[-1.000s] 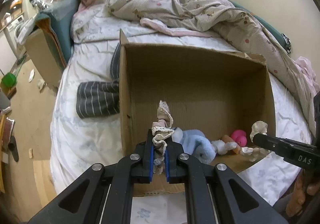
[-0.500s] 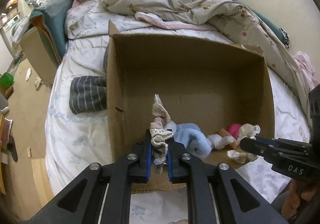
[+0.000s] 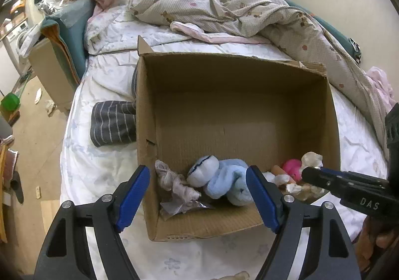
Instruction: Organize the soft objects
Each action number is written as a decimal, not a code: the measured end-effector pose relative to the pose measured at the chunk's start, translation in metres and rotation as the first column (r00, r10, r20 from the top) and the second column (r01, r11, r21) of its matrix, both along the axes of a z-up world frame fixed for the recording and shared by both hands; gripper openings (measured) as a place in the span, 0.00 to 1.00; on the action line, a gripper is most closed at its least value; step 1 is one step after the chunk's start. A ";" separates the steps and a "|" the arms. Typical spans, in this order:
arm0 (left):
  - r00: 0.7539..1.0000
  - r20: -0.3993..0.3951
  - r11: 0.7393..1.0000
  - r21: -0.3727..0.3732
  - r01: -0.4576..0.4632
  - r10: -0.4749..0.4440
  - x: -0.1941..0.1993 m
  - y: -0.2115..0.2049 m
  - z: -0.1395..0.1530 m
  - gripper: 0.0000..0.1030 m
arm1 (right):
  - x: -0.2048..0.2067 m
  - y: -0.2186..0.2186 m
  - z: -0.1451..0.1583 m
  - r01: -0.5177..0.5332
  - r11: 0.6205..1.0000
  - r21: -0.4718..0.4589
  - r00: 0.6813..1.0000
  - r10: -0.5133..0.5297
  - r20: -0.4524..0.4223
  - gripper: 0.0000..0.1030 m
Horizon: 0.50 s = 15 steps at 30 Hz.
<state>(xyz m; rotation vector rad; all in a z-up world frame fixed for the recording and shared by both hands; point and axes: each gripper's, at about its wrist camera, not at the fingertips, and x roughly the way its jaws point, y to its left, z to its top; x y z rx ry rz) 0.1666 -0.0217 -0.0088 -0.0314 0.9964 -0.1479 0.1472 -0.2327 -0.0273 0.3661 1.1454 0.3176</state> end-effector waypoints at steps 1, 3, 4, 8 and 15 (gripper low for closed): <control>1.000 0.006 1.000 0.000 -0.004 0.004 0.000 0.001 0.002 0.75 | 0.000 -0.001 0.002 0.005 1.000 -0.001 1.000 -0.005 0.011 0.30; 1.000 0.024 1.000 0.000 -0.013 0.013 -0.001 0.002 0.006 0.75 | 0.000 -0.002 0.006 0.006 1.000 0.004 1.000 -0.006 0.030 0.31; 0.999 0.038 1.000 -0.003 -0.020 0.021 -0.002 0.004 0.008 0.75 | 0.000 -0.003 0.008 0.009 1.000 0.006 0.999 -0.009 0.038 0.34; 0.994 0.094 0.999 -0.011 -0.046 0.046 -0.006 0.009 0.020 0.75 | -0.004 -0.008 0.022 0.033 0.999 0.016 0.994 -0.035 0.106 0.70; 0.979 0.178 0.995 -0.028 -0.097 0.100 -0.018 0.021 0.043 0.86 | -0.014 -0.013 0.058 0.098 0.995 -0.017 0.958 -0.090 0.273 1.00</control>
